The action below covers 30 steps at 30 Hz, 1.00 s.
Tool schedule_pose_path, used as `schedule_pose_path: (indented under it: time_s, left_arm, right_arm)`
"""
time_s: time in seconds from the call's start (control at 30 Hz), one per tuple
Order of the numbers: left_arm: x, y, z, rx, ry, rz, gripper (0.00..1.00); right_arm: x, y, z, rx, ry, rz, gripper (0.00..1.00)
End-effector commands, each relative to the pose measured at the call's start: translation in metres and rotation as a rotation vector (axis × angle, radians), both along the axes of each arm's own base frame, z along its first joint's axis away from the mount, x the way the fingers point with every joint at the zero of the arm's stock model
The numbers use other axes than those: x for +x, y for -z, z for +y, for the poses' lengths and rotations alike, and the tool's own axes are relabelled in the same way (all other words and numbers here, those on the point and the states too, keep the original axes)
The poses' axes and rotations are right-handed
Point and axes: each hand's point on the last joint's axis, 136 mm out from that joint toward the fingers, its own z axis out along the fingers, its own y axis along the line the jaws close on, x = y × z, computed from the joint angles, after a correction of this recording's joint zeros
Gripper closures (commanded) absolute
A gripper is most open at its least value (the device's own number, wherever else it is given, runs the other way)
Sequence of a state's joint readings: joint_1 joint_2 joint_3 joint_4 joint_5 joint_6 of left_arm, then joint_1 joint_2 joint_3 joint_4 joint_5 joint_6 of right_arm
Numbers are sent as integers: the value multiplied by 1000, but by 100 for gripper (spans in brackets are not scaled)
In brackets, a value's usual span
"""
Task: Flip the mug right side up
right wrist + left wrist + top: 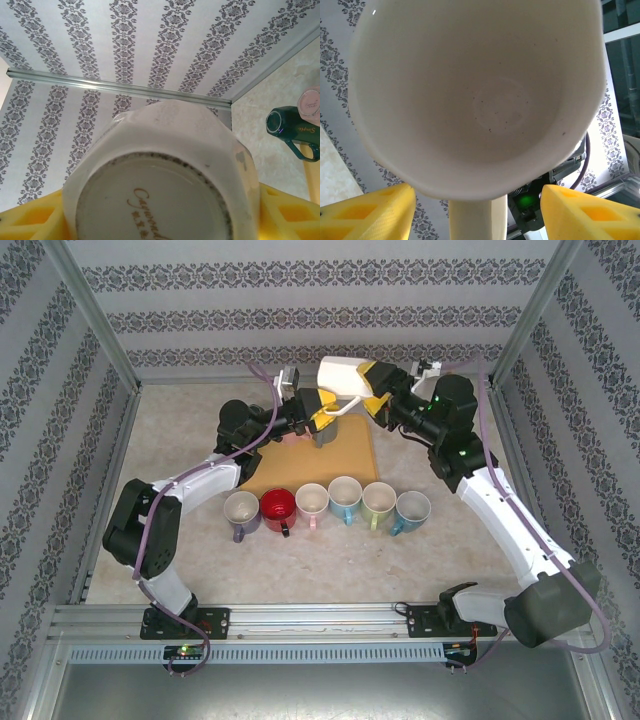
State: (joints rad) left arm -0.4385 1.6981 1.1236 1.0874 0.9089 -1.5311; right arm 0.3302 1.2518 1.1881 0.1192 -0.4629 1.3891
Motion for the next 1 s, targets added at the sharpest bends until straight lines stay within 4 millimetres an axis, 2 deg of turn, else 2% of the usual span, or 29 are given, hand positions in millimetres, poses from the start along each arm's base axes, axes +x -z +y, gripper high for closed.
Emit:
schedule_pose_path:
  time_s: [0.0,0.13,0.4,0.47,0.57,0.7,0.8,0.97]
  left_arm:
    - [-11,-22,0,-44,20,-82,33]
    - [-11,-26,-1,-49,22,-88,37]
    - [-11,-37,-6,-69,39,-108,54]
    - [-11,-36,-8,-61,42,-102,61]
    - [-12,-34,-6,-43,29,-96,78]
    - [-18,-37,-4,3,8,-125,88]
    - [-22,-36,-2,54,-14,-142,91]
    - [-29,-31,4,132,-52,-156,94]
  right_arm:
    - [-16,-55,-7,83,14,-174,56]
    - [-19,-53,-4,100,6,-164,57]
    - [-23,-43,8,124,-24,-132,58]
    - [-25,-39,12,122,-33,-128,58]
    - [-27,-33,10,114,-23,-121,58]
    - [-28,-27,6,93,-18,-116,56]
    - [-30,-24,4,70,-14,-119,49]
    - [-29,-18,-6,21,12,-123,26]
